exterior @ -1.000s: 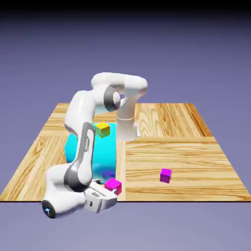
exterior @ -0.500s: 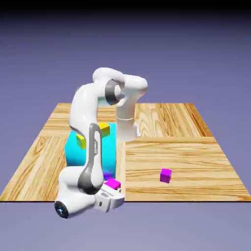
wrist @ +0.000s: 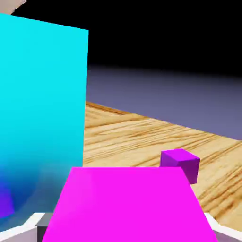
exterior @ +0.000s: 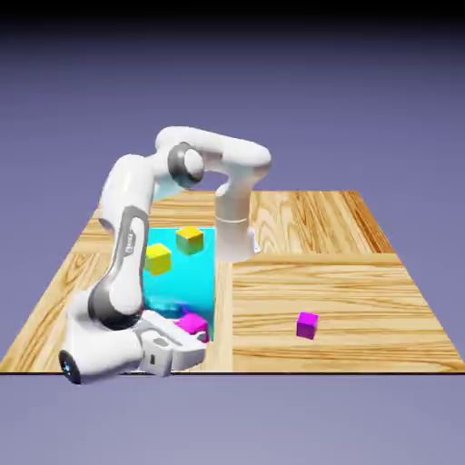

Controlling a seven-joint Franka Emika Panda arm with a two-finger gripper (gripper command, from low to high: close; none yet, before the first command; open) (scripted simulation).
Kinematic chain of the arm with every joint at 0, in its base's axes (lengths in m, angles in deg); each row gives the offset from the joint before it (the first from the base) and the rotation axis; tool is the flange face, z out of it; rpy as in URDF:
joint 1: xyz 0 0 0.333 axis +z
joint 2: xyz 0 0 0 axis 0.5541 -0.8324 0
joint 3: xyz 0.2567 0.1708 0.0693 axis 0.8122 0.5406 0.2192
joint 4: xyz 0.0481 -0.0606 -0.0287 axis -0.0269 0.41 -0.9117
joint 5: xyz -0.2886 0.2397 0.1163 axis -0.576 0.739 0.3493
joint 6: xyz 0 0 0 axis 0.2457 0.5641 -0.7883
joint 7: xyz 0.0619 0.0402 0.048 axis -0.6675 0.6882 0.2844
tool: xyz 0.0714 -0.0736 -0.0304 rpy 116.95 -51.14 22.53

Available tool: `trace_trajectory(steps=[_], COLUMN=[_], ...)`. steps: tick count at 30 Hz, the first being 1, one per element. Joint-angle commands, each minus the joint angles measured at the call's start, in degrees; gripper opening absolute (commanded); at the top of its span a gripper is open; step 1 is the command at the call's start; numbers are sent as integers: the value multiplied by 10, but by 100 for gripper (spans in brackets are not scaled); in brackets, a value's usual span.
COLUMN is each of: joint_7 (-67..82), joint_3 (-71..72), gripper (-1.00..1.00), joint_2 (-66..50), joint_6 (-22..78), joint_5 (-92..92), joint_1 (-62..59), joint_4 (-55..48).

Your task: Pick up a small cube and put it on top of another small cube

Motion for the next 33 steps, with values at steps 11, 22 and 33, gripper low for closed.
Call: trace_trajectory(steps=[11,22,33], joint_7=[-140,-296,-401], joint_3=[226,417,495], gripper=[-100,-100,-100], joint_2=[-34,-29,14], joint_6=[-60,-135,-228], joint_5=[-29,-75,-123], joint_1=[-228,-457,-607], joint_4=[144,285,409])
